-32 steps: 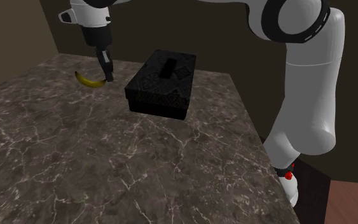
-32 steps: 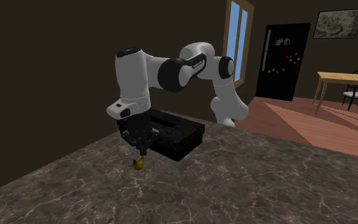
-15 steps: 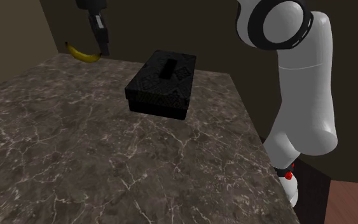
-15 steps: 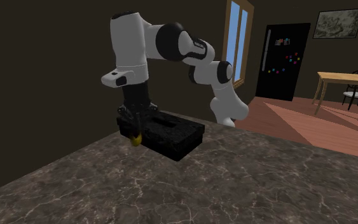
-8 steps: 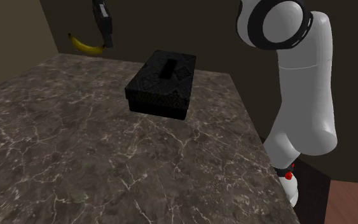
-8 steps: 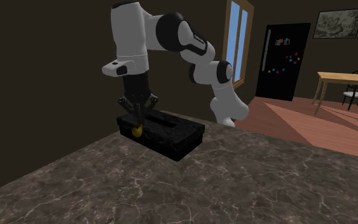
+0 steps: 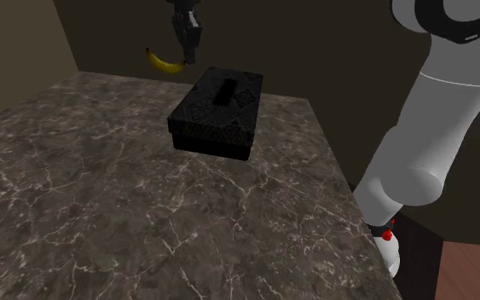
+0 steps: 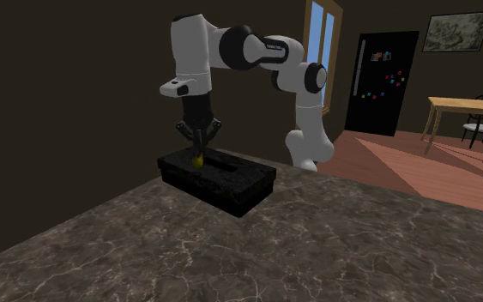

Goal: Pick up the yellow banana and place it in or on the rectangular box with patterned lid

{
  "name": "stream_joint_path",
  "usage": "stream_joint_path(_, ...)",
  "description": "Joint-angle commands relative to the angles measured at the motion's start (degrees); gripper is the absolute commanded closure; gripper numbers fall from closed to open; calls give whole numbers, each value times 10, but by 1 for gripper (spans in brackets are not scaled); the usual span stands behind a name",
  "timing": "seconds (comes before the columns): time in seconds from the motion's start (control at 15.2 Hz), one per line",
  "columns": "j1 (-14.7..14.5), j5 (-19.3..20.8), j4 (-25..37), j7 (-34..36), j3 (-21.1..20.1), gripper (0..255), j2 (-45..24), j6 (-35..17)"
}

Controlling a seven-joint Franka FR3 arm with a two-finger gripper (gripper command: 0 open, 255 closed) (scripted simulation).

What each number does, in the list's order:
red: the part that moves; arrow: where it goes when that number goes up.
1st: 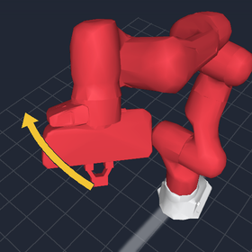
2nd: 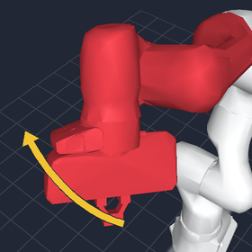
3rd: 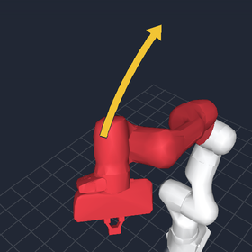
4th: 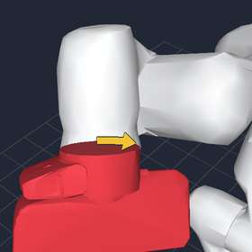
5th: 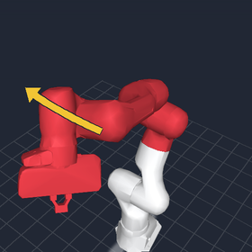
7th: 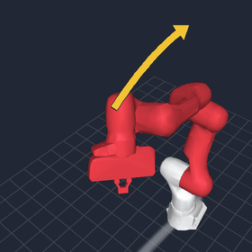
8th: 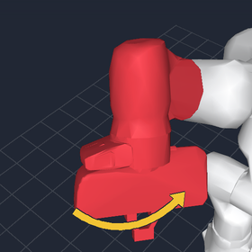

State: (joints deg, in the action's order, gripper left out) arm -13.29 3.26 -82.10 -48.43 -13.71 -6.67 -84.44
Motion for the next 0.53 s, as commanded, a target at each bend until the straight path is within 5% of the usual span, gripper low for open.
stream_joint_path(0.0,15,-9,-53,-24,10,255,41,-15)
stream_joint_path(0.46,45,-21,-183,-87,43,255,134,-54)
